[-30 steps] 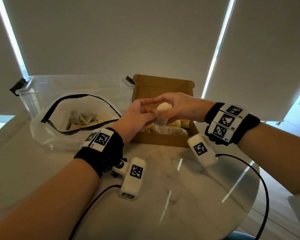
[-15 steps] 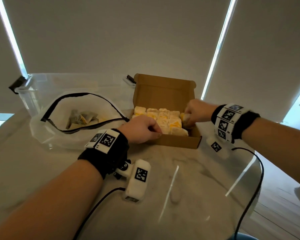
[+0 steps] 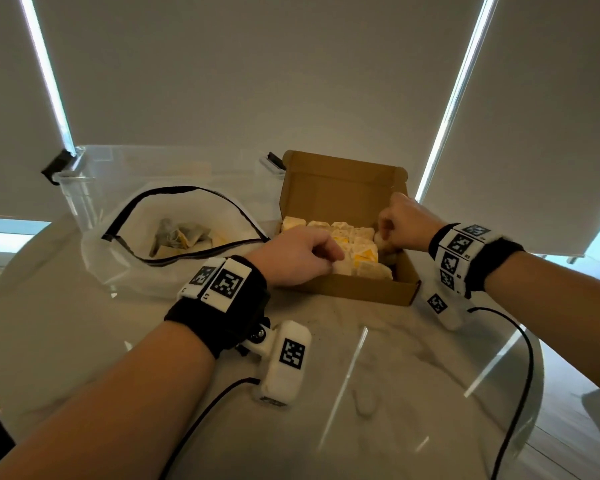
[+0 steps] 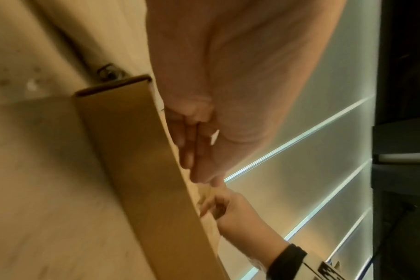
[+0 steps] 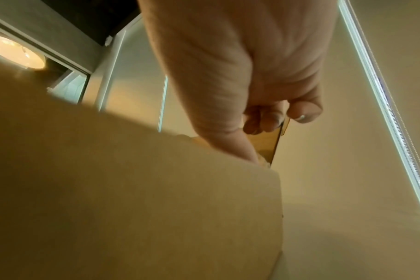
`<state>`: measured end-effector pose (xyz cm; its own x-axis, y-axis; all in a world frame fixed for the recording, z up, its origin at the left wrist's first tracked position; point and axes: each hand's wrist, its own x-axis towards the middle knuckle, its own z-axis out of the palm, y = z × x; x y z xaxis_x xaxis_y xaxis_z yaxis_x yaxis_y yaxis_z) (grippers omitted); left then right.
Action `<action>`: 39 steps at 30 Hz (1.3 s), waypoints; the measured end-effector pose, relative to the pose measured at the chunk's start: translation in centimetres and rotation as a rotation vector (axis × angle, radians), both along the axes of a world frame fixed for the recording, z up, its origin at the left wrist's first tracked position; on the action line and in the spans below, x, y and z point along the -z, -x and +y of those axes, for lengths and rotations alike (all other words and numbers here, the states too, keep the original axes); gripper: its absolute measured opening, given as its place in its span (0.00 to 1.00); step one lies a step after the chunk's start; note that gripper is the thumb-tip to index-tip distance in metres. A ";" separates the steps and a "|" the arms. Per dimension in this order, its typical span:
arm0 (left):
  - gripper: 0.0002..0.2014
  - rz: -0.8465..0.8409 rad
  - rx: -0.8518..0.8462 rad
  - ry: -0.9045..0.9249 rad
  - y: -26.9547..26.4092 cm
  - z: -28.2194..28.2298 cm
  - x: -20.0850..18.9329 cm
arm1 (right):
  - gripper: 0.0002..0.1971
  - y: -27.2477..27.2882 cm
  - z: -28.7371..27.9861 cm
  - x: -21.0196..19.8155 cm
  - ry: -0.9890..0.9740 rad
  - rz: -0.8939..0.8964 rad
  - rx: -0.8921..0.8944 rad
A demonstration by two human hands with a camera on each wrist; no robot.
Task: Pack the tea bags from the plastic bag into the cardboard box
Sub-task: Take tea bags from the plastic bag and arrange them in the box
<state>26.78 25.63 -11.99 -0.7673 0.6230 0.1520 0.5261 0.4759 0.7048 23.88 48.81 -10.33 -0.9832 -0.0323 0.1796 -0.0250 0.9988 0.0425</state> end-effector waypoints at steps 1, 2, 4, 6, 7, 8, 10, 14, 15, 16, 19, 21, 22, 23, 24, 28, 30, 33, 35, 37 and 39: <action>0.12 0.020 0.014 -0.043 -0.2 -0.3 -0.7 | 0.05 0.0 0.1 -0.2 -0.015 -0.026 0.002; 0.14 0.055 0.027 -0.079 -0.4 -0.8 -1.6 | 0.03 -0.1 0.1 -0.5 -0.037 -0.050 -0.009; 0.17 0.205 0.007 -0.130 -0.7 -2.6 -3.6 | 0.06 -0.3 -0.1 -1.2 -0.052 -0.070 -0.050; 0.19 0.351 -0.092 -0.248 -0.9 -5.4 -5.6 | 0.06 -0.9 -0.8 -2.2 -0.015 -0.019 -0.110; 0.21 0.394 -0.170 -0.337 -0.9 -7.1 -6.3 | 0.06 -1.2 -1.5 -2.7 0.002 0.019 -0.142; 0.21 0.427 -0.264 -0.412 -0.8 -8.9 -6.7 | 0.05 -1.6 -2.5 -3.2 0.021 0.056 -0.172; 0.19 0.451 -0.484 -0.431 -0.7 -12.3 -6.4 | 0.05 -2.5 -5.2 -3.8 0.074 0.103 -0.236; 0.05 0.394 -0.762 -0.067 0.5 -16.3 -3.0 | 0.06 -3.9 -12.4 -3.9 0.185 0.111 -0.482; 0.02 0.339 -0.787 0.040 0.8 -16.5 -2.5 | 0.07 -4.1 -14.2 -3.8 0.222 0.107 -0.548; 0.07 0.253 -0.795 0.156 0.9 -16.6 -2.1 | 0.07 -4.1 -16.1 -3.7 0.262 0.102 -0.608; 0.32 0.073 -0.746 0.470 0.9 -15.9 -1.0 | 0.10 -3.2 -20.7 -2.9 0.344 0.045 -0.698; 0.42 0.082 -0.731 0.523 0.8 -15.2 -0.4 | 0.13 -1.8 -22.8 -2.2 0.295 -0.059 -0.653; 0.45 0.091 -0.730 0.523 0.9 -15.1 -0.1 | 0.14 -1.1 -23.7 -1.8 0.218 -0.130 -0.605; 0.46 0.091 -0.735 0.513 0.9 -15.0 0.2 | 0.16 -0.4 -24.5 -1.4 0.127 -0.203 -0.555; 0.47 0.086 -0.740 0.506 0.9 -15.0 0.3 | 0.18 0.3 -25.0 -1.0 0.050 -0.266 -0.515; 0.50 0.072 -0.736 0.511 1.1 -15.1 0.6 | 0.16 2.4 -26.5 0.2 -0.052 -0.363 -0.449; 0.51 0.059 -0.741 0.514 1.2 -15.2 0.7 | 0.17 3.4 -27.0 0.5 -0.118 -0.381 -0.433; 0.51 0.061 -0.760 0.515 1.1 -15.0 0.8 | 0.21 4.4 -27.6 0.8 -0.228 -0.378 -0.411; 0.51 0.050 -0.769 0.507 1.1 -15.0 0.8 | 0.19 4.6 -27.9 0.8 -0.259 -0.346 -0.406; 0.51 0.043 -0.777 0.498 1.1 -15.0 0.8 | 0.11 4.7 -27.9 0.7 -0.194 -0.339 -0.410; 0.52 0.035 -0.779 0.486 1.2 -15.0 0.8 | 0.07 4.4 -27.7 0.4 -0.139 -0.340 -0.418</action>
